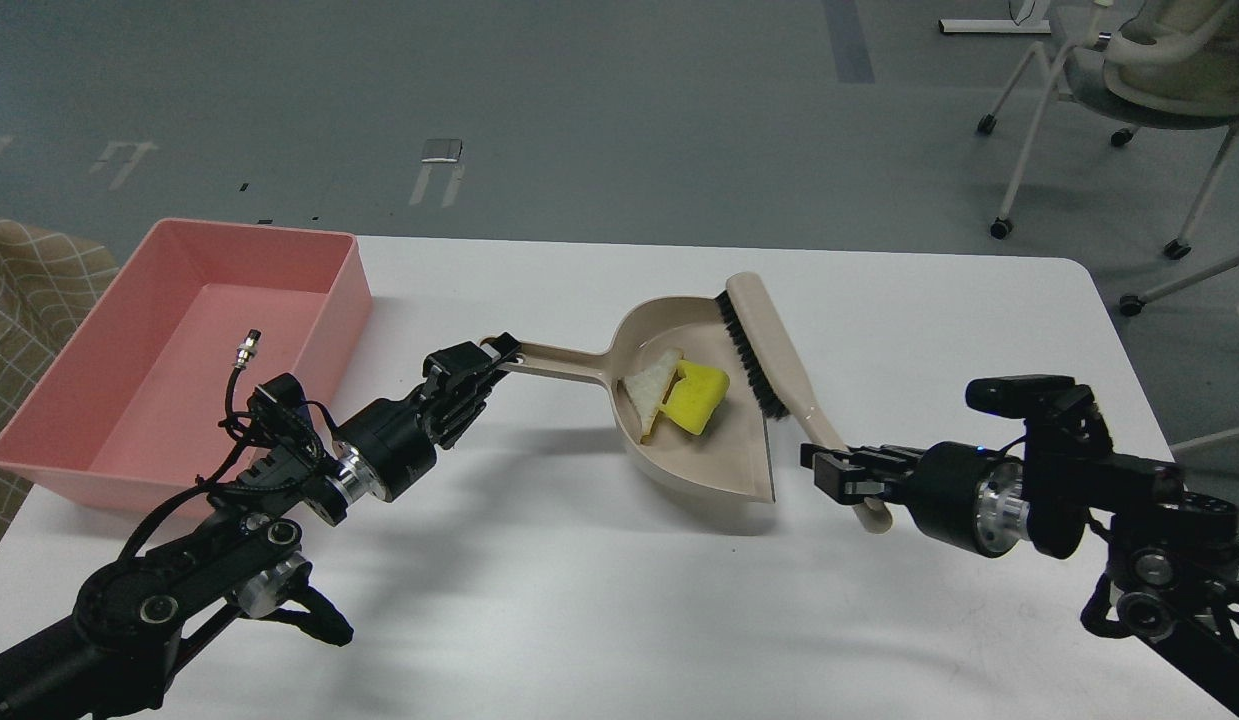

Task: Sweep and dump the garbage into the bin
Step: 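Sweep the yellow sponge and stick into the dustpan with the brush, then lift the dustpan with the left gripper and carry it over the bin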

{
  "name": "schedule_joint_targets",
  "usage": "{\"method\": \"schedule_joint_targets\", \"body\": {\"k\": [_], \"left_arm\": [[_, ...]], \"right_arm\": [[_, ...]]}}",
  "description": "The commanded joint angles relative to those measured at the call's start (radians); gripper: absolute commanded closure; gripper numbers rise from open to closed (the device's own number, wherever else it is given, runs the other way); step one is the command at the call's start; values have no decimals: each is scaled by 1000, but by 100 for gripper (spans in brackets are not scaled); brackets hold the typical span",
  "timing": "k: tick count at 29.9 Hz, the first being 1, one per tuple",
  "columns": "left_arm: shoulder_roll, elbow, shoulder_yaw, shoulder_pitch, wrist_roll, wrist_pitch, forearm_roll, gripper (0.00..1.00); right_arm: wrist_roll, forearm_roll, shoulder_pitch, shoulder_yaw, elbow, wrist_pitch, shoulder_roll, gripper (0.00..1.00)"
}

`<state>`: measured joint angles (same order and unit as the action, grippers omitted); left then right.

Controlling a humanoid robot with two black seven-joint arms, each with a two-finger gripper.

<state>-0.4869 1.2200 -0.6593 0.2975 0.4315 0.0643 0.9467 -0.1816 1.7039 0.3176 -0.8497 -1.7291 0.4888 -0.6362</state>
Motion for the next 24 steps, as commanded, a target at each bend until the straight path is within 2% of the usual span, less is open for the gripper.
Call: {"method": "schedule_joint_targets", "body": {"k": [1, 4, 13, 24], "left_arm": [[5, 3, -6, 0, 1, -1, -20, 94], [14, 4, -14, 0, 3, -3, -40, 94], [2, 27, -158, -15, 16, 17, -125, 94], [-28, 62, -212, -26, 18, 38, -129, 94]], "right_arm": [[10, -10, -8, -65, -3, 0, -31, 100], [13, -38, -8, -121, 3, 0, -37, 100], [2, -46, -95, -141, 92, 0, -192, 100], [14, -49, -209, -172, 183, 0, -224, 100]]}}
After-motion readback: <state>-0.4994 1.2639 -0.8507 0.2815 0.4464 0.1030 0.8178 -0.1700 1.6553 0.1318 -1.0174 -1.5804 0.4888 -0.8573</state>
